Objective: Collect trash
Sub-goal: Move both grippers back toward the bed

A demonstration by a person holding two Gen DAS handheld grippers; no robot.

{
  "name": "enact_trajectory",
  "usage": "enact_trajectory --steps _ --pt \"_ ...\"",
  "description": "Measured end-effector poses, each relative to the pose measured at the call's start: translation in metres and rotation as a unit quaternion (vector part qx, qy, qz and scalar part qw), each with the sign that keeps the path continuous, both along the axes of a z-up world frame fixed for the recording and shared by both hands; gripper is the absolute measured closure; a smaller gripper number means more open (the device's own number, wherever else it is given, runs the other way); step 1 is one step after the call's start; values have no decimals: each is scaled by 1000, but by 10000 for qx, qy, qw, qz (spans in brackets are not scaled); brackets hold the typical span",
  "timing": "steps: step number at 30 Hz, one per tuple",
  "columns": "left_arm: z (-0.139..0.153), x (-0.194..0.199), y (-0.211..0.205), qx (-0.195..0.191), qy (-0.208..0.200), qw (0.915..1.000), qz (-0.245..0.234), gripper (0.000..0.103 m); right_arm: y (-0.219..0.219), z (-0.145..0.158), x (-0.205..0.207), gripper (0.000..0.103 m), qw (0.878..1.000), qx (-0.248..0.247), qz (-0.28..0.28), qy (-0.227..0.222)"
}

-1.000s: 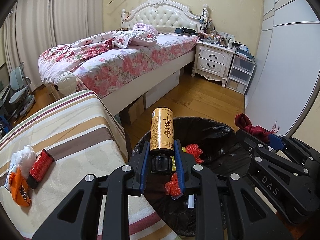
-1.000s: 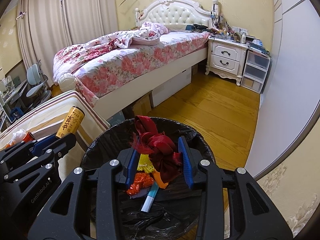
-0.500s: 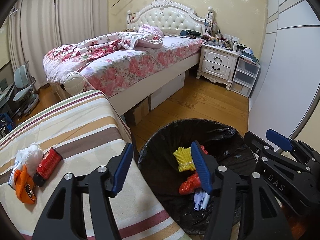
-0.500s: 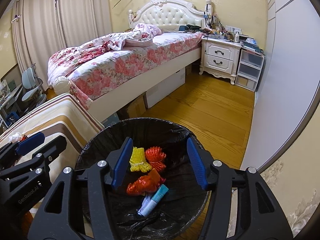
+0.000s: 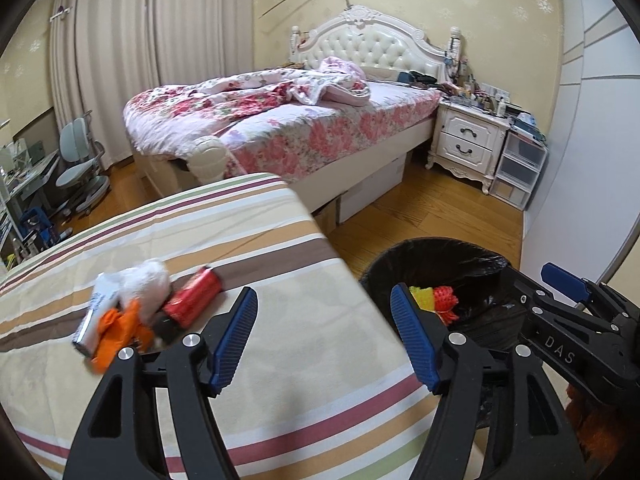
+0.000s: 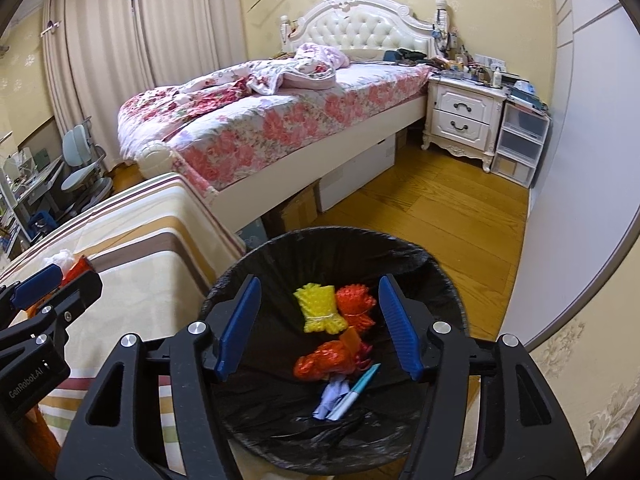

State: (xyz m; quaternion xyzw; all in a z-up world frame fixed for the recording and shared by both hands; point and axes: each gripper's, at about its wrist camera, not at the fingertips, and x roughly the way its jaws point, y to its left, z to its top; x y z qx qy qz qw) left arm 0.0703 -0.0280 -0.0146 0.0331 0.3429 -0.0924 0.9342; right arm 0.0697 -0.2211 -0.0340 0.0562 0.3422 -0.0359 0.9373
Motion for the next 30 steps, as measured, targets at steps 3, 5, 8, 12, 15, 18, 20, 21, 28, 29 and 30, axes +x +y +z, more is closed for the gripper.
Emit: enact_trajectory --steps 3,5,8,12,15,18,20,21,28,29,30 --pt "2 -6 18 20 -2 9998 173 36 16 0 -1 43 9998 60 184 32" --pt "2 -10 31 41 -7 9995 318 36 30 1 -2 43 9995 53 319 41" --pt "0 -13 50 69 24 9986 526 36 49 0 -3 43 9985 50 531 75" --pt "-4 -14 74 94 78 9965 823 36 74 0 -3 42 9967 10 795 130" --pt "-8 -11 90 91 125 9950 991 36 90 0 -3 42 9953 -2 960 160" --pt "-13 -8 104 54 242 9940 1068 44 104 0 -2 42 9937 -34 1100 197" --pt "-17 -5 112 0 347 9934 1094 47 113 -1 -1 42 9928 -57 1178 224" --pt "-19 -4 114 -16 385 9931 1109 48 116 -1 0 42 9923 -69 1216 238" --pt "-25 4 122 2 500 9931 1056 62 137 -6 -1 42 9894 -140 1405 325" --pt "-25 4 122 8 492 9934 1039 63 139 -6 -1 42 9891 -151 1425 330" --pt "-26 3 122 21 469 9937 1016 63 140 -6 -1 42 9889 -158 1439 333"
